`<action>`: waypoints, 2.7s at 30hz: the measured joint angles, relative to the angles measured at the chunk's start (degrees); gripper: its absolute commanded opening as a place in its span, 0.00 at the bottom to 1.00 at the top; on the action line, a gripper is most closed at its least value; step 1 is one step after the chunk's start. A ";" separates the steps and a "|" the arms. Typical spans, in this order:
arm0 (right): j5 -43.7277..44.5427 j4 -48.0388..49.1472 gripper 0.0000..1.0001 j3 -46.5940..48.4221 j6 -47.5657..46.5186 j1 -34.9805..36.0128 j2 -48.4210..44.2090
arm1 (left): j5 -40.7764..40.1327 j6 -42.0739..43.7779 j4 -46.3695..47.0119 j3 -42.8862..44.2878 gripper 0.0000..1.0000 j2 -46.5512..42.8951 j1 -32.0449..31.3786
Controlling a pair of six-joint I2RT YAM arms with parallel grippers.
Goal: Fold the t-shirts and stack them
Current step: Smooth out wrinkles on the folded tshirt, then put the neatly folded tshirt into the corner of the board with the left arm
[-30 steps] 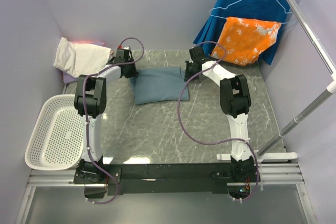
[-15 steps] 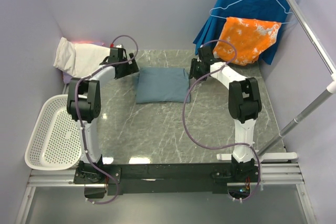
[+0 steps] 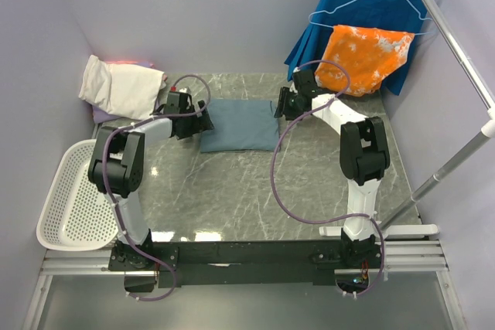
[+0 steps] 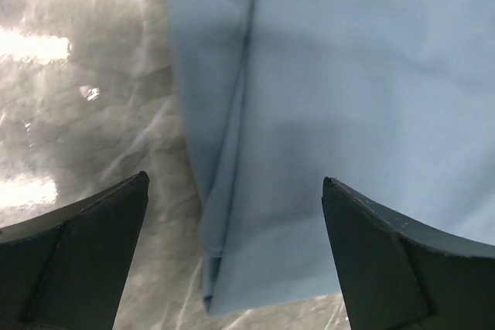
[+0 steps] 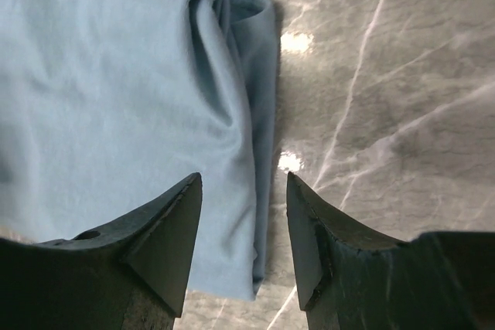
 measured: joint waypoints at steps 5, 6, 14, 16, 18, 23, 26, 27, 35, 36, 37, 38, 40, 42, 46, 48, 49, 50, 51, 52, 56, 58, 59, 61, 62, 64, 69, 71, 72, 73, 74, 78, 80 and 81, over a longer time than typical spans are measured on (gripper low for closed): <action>-2.23 0.31 0.56 -0.02 0.02 0.00 0.22 | 1.18 0.55 4.55 -1.90 0.99 -0.90 -0.28; -2.69 0.35 0.56 0.00 0.02 0.00 0.44 | 1.11 0.81 4.92 -1.97 0.99 -0.85 -0.22; -5.84 0.24 0.56 0.39 0.04 0.00 3.87 | -1.01 4.50 8.63 2.01 0.99 1.55 -0.22; -6.21 0.07 0.56 0.85 0.04 0.00 4.76 | -0.09 4.83 9.86 4.94 0.99 4.04 -0.22; -6.29 -0.20 0.56 1.01 0.02 0.00 5.27 | 1.44 4.94 11.04 6.49 0.99 5.99 -0.22; -6.25 -0.44 0.56 1.16 0.00 0.00 5.29 | 4.57 5.18 12.39 6.86 0.99 8.46 -0.42; -6.25 -0.57 0.56 1.16 0.00 0.00 5.29 | 6.01 5.20 12.98 6.43 0.99 8.46 -0.50; -6.29 -0.57 0.56 1.18 0.00 0.00 5.29 | 6.47 5.20 13.66 6.08 0.99 8.46 -0.50; -6.95 -0.61 0.56 1.20 0.00 0.00 5.33 | 16.65 1.99 17.25 6.99 0.41 11.47 -0.46; -6.95 -0.66 0.56 1.20 0.00 0.00 5.38 | 18.43 1.18 17.97 7.19 0.35 12.44 -0.46; -6.93 -0.68 0.56 1.20 -0.02 0.00 5.42 | 19.80 0.17 18.58 7.32 0.28 13.09 -0.48; -6.93 -0.72 0.56 1.20 -0.02 -0.02 5.44 | 21.18 -0.46 18.86 7.65 0.22 13.92 -0.50; -6.93 -0.81 0.56 1.20 -0.02 -0.02 5.49 | 23.71 -2.27 19.93 8.07 0.01 15.32 -0.52; -6.93 -0.92 0.56 1.20 -0.02 -0.07 5.51 | 25.00 -3.63 20.33 8.48 0.01 15.87 -0.50; -6.71 -1.07 0.56 1.20 -0.02 -0.13 5.51 | 25.29 -4.55 20.39 8.55 0.01 15.87 -0.50; -6.25 -1.07 0.56 1.20 0.00 -0.13 5.51 | 25.20 -4.68 20.33 8.55 0.46 15.85 -0.44; -5.99 -1.07 0.56 1.20 0.00 -0.13 5.51 | 24.98 -4.68 20.50 8.37 0.56 15.82 -0.37; -5.60 -1.07 0.56 1.20 0.00 -0.13 5.51 | 24.92 -5.16 20.72 7.93 0.72 15.67 -0.09; -5.07 -1.07 0.56 1.18 0.00 -0.17 5.49 | 25.73 -5.86 21.46 7.39 0.76 15.17 0.22; -4.55 -1.05 0.56 1.16 0.00 -0.17 5.49 | 25.86 -5.49 21.51 6.93 0.80 14.36 0.42; -1.90 -0.63 0.57 -0.31 0.02 -0.17 4.35 | 22.60 -4.66 19.67 3.34 0.99 9.44 1.70; -0.70 -0.63 0.57 -1.44 0.02 -0.20 3.28 | 20.39 -3.98 18.45 1.68 0.99 7.56 2.40; -0.04 -0.59 0.57 -1.92 0.00 -0.22 2.73 | 19.45 -3.76 17.97 1.27 1.00 6.97 2.64; 1.46 -0.70 0.57 -2.56 0.00 -0.22 1.68 | 17.92 -3.34 17.03 0.81 0.99 6.29 2.93; 2.21 -0.61 0.57 -2.86 0.00 -0.22 1.18 | 17.66 -3.23 17.00 0.61 1.00 6.08 2.93; 3.23 -0.57 0.57 -3.76 0.00 -0.35 -0.15 | 17.31 -2.95 17.75 -0.28 0.99 5.73 2.75; 3.78 -0.28 0.57 -4.11 0.02 -1.29 -1.49 | 17.40 -2.97 20.39 -1.95 0.99 5.38 2.47; 3.28 -0.26 0.57 -4.09 0.02 -1.70 -1.46 | 17.77 -2.99 20.74 -1.95 0.99 5.49 2.05; 2.95 -0.28 0.57 -4.09 0.02 -1.79 -1.44 | 18.05 -2.99 20.85 -1.73 0.99 5.79 1.73; 2.69 -0.24 0.57 -4.09 0.02 -1.88 -1.44 | 18.43 -3.02 20.92 -1.22 0.99 6.16 1.36; 2.47 -0.20 0.57 -4.09 0.04 -1.88 -1.44 | 18.84 -3.08 20.96 -0.57 0.99 6.73 0.87; 0.79 -0.11 0.58 -4.09 0.04 -2.12 -0.74 | 20.90 -3.67 22.45 1.99 0.96 9.44 -1.70; -0.11 -0.07 0.58 -4.09 0.04 -2.14 -0.04 | 22.03 -4.26 23.78 2.45 0.90 10.34 -2.91; -0.59 -0.09 0.58 -4.09 0.02 -2.14 0.57 | 22.60 -4.66 24.63 2.49 0.90 10.75 -3.45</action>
